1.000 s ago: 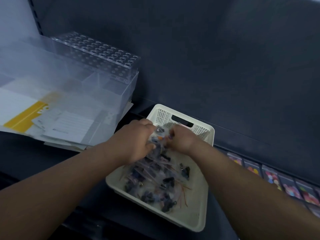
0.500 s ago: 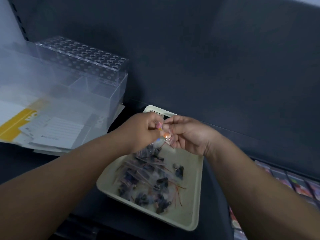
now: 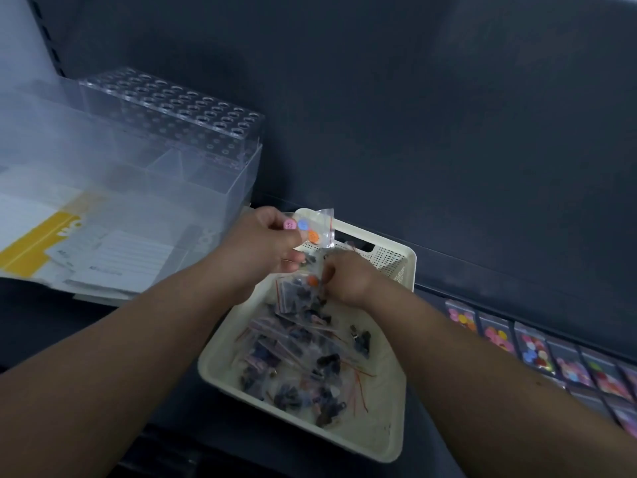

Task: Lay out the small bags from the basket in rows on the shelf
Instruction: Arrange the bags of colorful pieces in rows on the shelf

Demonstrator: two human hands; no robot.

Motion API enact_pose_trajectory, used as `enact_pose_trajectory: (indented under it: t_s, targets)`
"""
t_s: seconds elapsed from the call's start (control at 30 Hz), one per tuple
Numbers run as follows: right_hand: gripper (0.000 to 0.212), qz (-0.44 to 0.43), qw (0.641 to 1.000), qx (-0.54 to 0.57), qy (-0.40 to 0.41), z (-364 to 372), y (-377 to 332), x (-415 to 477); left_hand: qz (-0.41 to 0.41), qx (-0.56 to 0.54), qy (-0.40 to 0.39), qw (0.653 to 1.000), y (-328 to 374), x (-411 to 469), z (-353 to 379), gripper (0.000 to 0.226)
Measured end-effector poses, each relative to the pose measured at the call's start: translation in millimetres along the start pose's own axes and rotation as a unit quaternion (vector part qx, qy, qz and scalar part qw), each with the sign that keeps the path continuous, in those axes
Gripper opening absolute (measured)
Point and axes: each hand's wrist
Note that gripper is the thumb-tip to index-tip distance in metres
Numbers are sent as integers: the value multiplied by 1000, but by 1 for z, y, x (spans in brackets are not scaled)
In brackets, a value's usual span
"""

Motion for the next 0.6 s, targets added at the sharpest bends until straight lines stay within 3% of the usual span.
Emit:
enact_pose_trajectory:
  t_s: [0.1,0.17,0.23,0.3,0.53,0.6]
  targets:
    - [27,-7,1000,15,8,-4,1,-3,-6,-6,-2,1000,2,-1,0,21]
    - [26,10,992,125,19,-10,4,-7,-7,-6,-2,1000,2,-1,0,23]
    - [17,33,964,263,20,-19,5,-14,-8,-5,-2,1000,2,-2,-1,24]
    - [20,30,938,346,25,-28,7,-22,-13,-2,-2,1000,2,-2,0,23]
    - [31,-13,903,427,42,-49,13,-53,-29,-7,-5,1000,5,-3,3,13]
    - [35,-22,879,475,42,-52,12,-63,-37,-9,-10,999,7,-4,4,12]
Point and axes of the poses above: each hand's wrist, its own x-axis towards the middle knuckle, its own z-axis out of the palm, y = z × x, and after that the axes turned 2 degrees about x, right-handed
